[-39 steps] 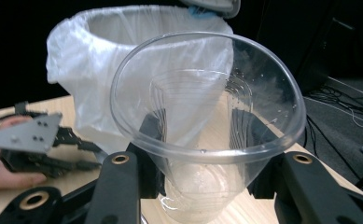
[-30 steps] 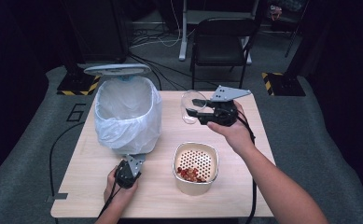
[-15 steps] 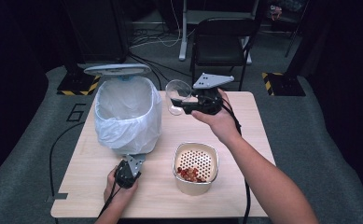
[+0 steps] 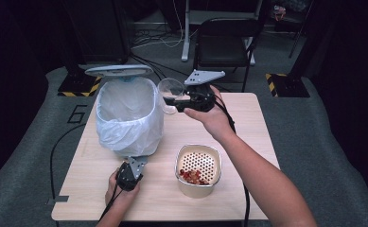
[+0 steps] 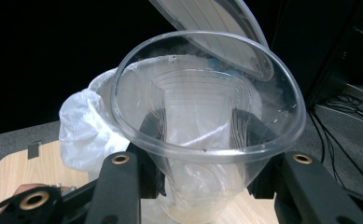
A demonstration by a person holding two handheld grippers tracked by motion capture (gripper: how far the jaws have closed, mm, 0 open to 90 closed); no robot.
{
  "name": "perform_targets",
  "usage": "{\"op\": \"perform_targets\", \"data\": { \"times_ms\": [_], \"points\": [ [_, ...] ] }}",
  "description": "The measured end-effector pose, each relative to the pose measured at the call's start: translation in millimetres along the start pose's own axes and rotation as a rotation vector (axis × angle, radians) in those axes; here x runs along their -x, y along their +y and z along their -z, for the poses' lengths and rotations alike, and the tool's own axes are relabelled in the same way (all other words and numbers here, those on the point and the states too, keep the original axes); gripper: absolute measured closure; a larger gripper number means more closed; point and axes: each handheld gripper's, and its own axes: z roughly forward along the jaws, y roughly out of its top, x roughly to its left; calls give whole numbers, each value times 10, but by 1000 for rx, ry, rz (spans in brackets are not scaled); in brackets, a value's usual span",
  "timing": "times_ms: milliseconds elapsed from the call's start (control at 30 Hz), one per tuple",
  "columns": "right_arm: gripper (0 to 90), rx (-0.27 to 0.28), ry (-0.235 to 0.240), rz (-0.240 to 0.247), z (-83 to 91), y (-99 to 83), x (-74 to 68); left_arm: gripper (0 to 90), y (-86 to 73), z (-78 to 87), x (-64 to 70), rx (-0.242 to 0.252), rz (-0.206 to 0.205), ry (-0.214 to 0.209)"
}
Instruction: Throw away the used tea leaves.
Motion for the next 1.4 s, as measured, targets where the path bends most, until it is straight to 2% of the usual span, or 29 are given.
{"op": "perform_targets", "data": {
  "times_ms": [67,100,200,633,833,1167,1400],
  "points": [
    [565,-4,15,-8,-47,42,-24,647,1,3,-3,-3,-5,4],
    [565,-6,20,-5,-62,54,-31,647,5,8,-17,-5,-27,14],
    [565,-19,40,17,-131,101,-73,647,5,7,-18,-5,-27,13],
    [565,-30,87,49,-415,273,-243,647,6,8,-20,-6,-28,14],
    [564,-34,100,60,-533,310,-290,647,6,8,-19,-6,-28,14],
    [563,-49,119,51,-728,347,-331,647,6,8,-20,-6,-28,15],
    [562,-86,116,57,-932,330,-343,648,5,7,-19,-6,-23,8]
  ]
}}
